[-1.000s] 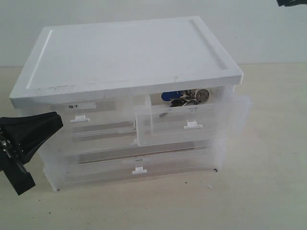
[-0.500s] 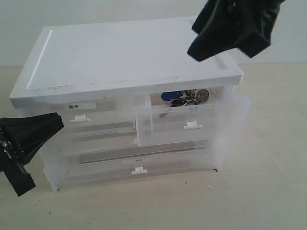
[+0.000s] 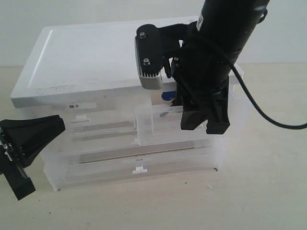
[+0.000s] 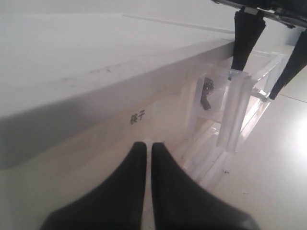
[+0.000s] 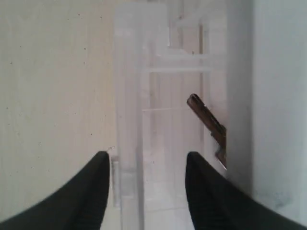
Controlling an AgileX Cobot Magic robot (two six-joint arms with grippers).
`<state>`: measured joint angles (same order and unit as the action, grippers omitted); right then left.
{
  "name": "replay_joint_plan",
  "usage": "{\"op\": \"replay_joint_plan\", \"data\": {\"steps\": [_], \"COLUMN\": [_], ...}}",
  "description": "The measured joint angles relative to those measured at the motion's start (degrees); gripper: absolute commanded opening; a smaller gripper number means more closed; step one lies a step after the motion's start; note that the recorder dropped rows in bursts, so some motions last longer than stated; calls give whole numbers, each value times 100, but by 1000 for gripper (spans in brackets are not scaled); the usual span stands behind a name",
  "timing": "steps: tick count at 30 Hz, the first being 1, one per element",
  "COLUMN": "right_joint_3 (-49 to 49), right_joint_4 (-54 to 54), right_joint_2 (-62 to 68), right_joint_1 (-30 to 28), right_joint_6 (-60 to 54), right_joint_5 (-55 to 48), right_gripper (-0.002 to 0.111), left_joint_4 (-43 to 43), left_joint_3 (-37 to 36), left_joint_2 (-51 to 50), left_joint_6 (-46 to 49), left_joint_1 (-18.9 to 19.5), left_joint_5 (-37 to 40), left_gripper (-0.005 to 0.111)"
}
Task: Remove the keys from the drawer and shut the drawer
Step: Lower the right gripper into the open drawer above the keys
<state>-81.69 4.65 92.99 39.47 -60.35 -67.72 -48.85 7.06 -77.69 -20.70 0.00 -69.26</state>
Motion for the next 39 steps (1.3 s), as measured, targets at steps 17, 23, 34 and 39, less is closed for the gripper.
{"op": "replay_joint_plan", "data": {"steps": [17,23,34,39], "right_joint_3": [20,20,72,190], "right_joint_4": [32,189,993,1088], "right_joint_2": [46,-2,-250,-289], "right_joint_1": [62,94,94,94], "right_joint_6": [-345,-310,-101,-13], "right_joint_5": [-117,-153,-121,-38], "right_gripper": [0,0,0,0], "left_joint_4": [385,638,1162,1165], "left_joint_3": [241,392,431,431], "left_joint_2": [-9,-9,-9,-13], "left_joint_6": [392,427,510,519], "left_joint_1": [-4,-4,-4,-4], "left_joint_5": [209,498,533,533], "left_gripper": [5,5,5,5]}}
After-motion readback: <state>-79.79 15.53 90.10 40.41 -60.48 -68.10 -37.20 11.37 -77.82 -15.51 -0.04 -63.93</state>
